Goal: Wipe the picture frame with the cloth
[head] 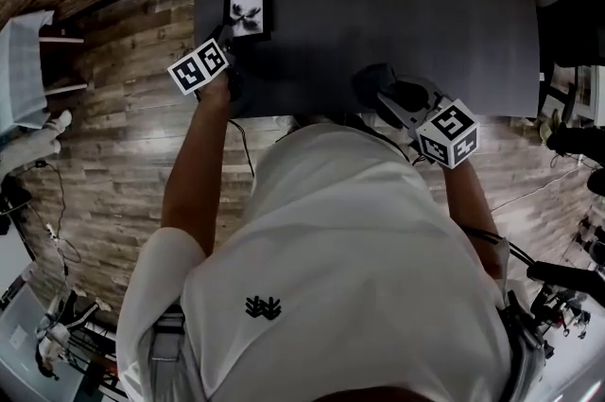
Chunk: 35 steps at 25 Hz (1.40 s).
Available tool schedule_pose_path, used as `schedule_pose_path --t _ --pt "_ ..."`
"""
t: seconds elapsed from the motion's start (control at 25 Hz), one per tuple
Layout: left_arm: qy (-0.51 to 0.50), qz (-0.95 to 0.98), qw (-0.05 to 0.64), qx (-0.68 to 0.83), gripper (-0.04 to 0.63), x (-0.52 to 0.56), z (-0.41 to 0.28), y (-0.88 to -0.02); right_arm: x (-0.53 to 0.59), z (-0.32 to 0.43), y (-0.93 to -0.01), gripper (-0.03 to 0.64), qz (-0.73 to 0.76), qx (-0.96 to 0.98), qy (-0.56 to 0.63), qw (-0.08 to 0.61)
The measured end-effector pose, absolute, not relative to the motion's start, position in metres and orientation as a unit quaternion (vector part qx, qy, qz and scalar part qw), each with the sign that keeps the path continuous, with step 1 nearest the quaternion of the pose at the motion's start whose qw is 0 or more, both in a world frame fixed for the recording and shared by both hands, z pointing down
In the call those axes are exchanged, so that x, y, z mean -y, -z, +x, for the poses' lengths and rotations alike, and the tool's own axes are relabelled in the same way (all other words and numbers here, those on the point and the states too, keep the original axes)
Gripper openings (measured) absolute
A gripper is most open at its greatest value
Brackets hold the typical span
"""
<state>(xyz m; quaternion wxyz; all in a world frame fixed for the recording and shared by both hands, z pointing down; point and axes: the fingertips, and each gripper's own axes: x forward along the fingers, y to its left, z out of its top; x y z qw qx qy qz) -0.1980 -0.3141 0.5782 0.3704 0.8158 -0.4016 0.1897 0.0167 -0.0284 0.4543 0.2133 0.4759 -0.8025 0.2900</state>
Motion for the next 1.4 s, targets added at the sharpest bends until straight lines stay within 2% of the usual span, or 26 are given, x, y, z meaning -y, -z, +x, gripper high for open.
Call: schedule_pose_path --t 1.12,1.4 --pt "-0.298 0.801 0.292 0.43 0.075 0.334 -0.185 -0.627 0.064 0.026 -0.465 0.109 0.457 0.806 -0.301 0.225" --pt "-0.278 0.801 0.276 0.452 0.115 0.32 -0.185 -0.597 0.073 0.047 -0.467 0.109 0.433 0.828 -0.29 0.209"
